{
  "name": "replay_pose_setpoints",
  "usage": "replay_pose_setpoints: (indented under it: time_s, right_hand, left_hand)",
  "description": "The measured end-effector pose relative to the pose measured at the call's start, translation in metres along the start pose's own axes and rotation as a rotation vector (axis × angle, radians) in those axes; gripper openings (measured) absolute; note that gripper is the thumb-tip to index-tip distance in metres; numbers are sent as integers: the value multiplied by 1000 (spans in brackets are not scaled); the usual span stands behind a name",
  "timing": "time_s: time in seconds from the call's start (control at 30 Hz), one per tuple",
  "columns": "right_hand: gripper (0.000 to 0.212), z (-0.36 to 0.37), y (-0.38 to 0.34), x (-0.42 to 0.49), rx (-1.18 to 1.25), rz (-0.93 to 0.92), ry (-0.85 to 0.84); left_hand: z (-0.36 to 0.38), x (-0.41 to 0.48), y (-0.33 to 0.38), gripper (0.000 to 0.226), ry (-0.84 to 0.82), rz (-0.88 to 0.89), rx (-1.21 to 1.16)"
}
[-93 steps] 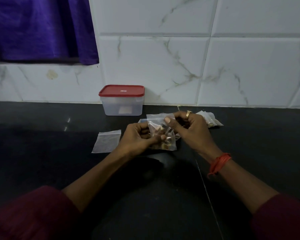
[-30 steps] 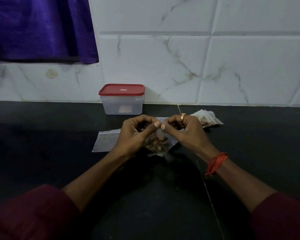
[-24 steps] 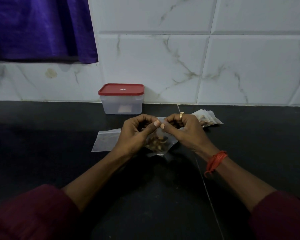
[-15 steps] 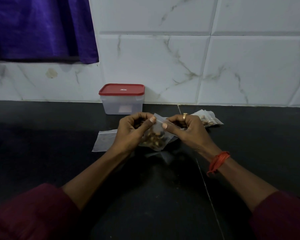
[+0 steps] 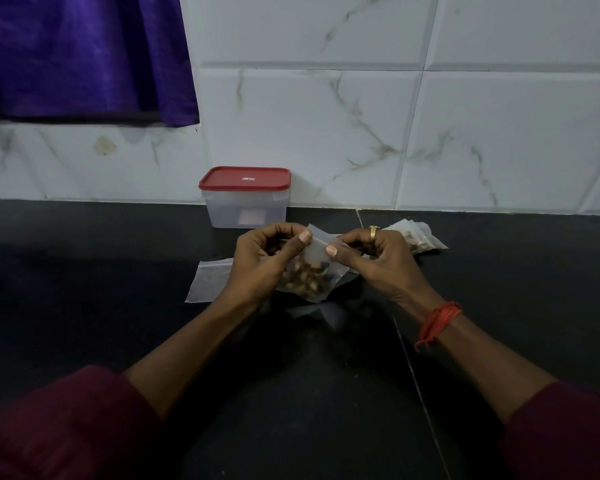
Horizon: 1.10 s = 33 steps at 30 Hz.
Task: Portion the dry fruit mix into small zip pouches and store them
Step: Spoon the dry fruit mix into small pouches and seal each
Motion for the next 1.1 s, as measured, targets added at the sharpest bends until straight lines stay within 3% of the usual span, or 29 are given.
replay_pose_setpoints:
  time_s: [0.17,0.3,0.63,0.87,1.1]
  right_hand:
    - [7,-2,0,2,15,-17,-13]
    - [24,-1,0,2,-42,-36,26]
    - [21,-3,-6,1,-14,-36,67]
    - [43,-10,-5,0,-37,-40,80]
    - [45,-14,-3,1,-160,-69,106]
  left_hand:
    - [-1,0,-1,20,6,-18,-21]
    - [-4,2,0,22,35,-24,-51]
    - [-5,3,-5,26,96,-54,-108]
    - [-9,3,-10,24,89,-77,-122]
    - [-5,2,-5,23,35,-25,-52]
Point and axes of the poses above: each hand's wrist, its own x-axis towards the middle knuckle, its own z-axis out of the palm, y = z × x, the point moved 4 cm from there along x, towards the middle knuckle, and after that the axes turned 12 degrees about z, right-handed, at the moved point
